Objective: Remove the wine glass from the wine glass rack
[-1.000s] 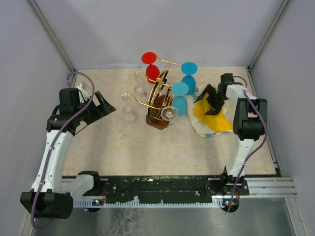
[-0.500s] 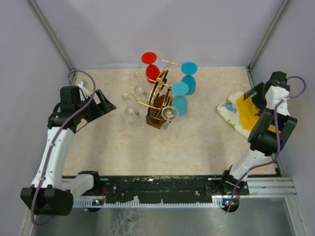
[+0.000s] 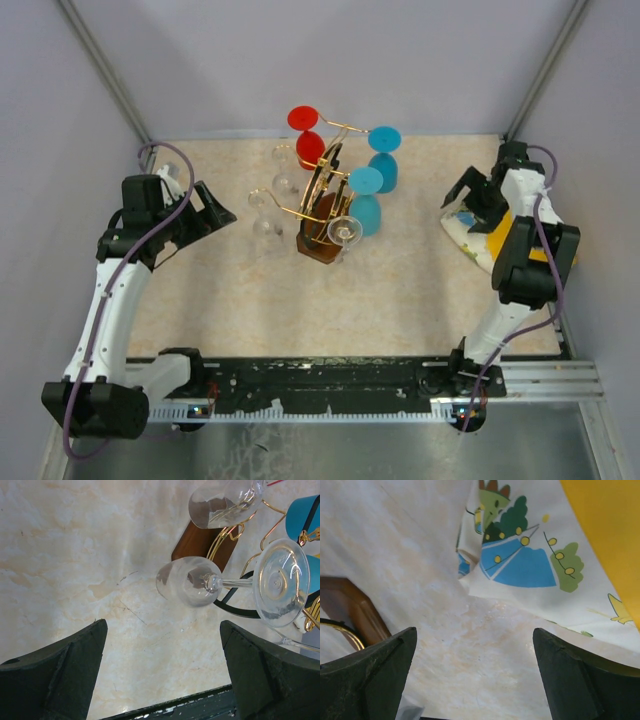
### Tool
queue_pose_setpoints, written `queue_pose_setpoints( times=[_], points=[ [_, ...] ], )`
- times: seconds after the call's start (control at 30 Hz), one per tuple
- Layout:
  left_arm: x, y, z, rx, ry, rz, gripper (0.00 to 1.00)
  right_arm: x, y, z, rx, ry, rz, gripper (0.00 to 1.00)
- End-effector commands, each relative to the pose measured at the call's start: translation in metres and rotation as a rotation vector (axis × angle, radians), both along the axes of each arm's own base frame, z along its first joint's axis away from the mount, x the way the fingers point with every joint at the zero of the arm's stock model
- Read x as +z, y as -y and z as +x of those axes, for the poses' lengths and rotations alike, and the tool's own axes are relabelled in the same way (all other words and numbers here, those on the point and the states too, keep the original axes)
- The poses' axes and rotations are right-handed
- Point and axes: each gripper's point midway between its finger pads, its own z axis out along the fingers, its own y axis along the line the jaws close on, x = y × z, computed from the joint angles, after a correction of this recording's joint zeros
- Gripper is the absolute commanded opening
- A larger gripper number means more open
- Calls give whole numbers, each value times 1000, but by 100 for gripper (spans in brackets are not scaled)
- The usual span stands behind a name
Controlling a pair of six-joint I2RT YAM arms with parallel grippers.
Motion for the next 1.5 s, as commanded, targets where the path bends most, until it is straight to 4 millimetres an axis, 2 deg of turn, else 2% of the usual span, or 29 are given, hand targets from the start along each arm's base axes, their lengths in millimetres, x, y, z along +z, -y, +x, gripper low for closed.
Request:
queue_pose_setpoints(
  times=[0.0,0.07,0.13,0.3,0.37,0.4,0.5,0.6,0.67,0.73,0.77,0.87,0.97,1.03,1.17,1.27,1.47],
  points=[
    [11,0,1,4,35,-13,100,-13,-6,-11,54,-58,9,99],
    [10,1,1,3,30,-19,100,-23,-1,-6,52,-87,-2,99],
    [8,2,2,3,26,-23,100,-32,9,6,31,-108,-37,99],
    [19,-5,9,29,46,12,100,-42,65,51,-130,-116,-202,99],
    [28,-9,13,39,59,33,100,-20,79,82,-158,-10,-253,99],
    [32,-10,15,41,64,39,100,-1,81,98,-161,82,-260,99],
    [40,-10,18,42,80,38,100,67,64,127,-125,369,-236,99],
    [38,-10,17,44,77,34,100,141,18,122,-14,568,-168,99],
    [37,-9,15,42,77,32,100,179,-17,102,75,645,-105,99],
    [38,-9,14,42,79,30,100,213,-54,71,150,716,-17,98],
    [38,-9,14,40,83,29,100,227,-70,56,189,759,38,96],
    [40,-9,13,39,90,27,100,260,-110,7,280,849,190,78],
    [41,-4,14,28,92,1,100,267,-130,-17,340,849,265,71],
    [44,0,14,19,94,-20,100,267,-135,-20,359,841,291,67],
    [47,1,12,18,104,-33,100,264,-144,-14,385,806,330,54],
    [48,0,10,21,110,-29,100,255,-152,-7,399,769,328,52],
    [45,0,7,16,104,-21,100,236,-154,20,385,709,325,53]
  ],
)
